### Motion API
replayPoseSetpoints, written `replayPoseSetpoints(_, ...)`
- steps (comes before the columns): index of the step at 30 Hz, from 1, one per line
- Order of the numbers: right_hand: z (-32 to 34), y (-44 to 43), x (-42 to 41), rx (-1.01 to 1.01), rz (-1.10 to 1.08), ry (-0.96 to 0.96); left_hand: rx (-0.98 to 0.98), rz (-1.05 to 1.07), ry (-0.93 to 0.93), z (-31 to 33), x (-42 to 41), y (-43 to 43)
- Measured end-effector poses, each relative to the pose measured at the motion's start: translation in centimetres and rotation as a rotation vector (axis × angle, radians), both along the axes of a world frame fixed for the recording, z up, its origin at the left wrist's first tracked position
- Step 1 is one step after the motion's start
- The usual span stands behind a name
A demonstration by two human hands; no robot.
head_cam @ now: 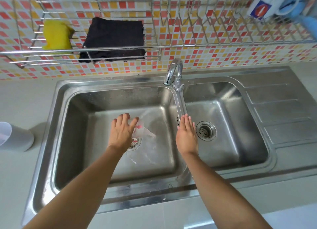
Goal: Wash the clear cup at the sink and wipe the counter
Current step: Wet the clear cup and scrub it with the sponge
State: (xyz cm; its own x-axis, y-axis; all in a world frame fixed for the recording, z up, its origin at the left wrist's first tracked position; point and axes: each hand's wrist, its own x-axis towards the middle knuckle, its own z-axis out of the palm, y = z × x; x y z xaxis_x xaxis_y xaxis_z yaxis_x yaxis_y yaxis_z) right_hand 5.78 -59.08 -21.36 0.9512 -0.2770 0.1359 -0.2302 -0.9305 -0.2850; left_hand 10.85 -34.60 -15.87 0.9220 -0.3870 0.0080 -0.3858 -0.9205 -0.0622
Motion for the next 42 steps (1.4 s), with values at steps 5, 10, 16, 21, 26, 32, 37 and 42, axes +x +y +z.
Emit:
replayPoseSetpoints(5, 0.1, 0.0, 0.0, -0.001, 0.001, -0.012, 0.184, -0.068, -0.085, 0.5, -0.1, 0.1)
replayPoseSetpoints(10, 0.2, 0.0, 0.0, 0.006, 0.001, 0.003, 0.212, -0.111, -0.135, 1.0, -0.5, 0.3)
replayPoseSetpoints(16, 0.4, -0.5, -0.1, 0.031, 0.033, 0.082, 0.053, -0.077, -0.222, 1.4, -0.9, 1.5)
replayPoseSetpoints(21, 2.2, -1.0, 0.1, 0.038, 0.063, 0.284, -0.145, 0.074, -0.148, 3.2, -2.5, 3.9)
replayPoseSetpoints(26, 5.5, 3.3, -0.9, 0.141, 0.134, 0.161, -0.354, 0.164, -0.036, 5.9, -4.2, 6.9)
replayPoseSetpoints(32, 16.3, 14.5, -0.7, 0.410, 0.248, -0.504, -0.529, 0.248, -0.071, 8.9, -4.9, 10.1)
replayPoseSetpoints(37, 28.7, 22.0, 4.3, 0.368, 0.478, -0.821, -0.652, 0.206, -0.142, 12.2, -4.4, 12.7)
replayPoseSetpoints(42, 33.8, 25.7, 13.3, 0.243, 0.491, -0.270, -0.717, 0.216, -0.180, 14.9, -2.9, 15.0)
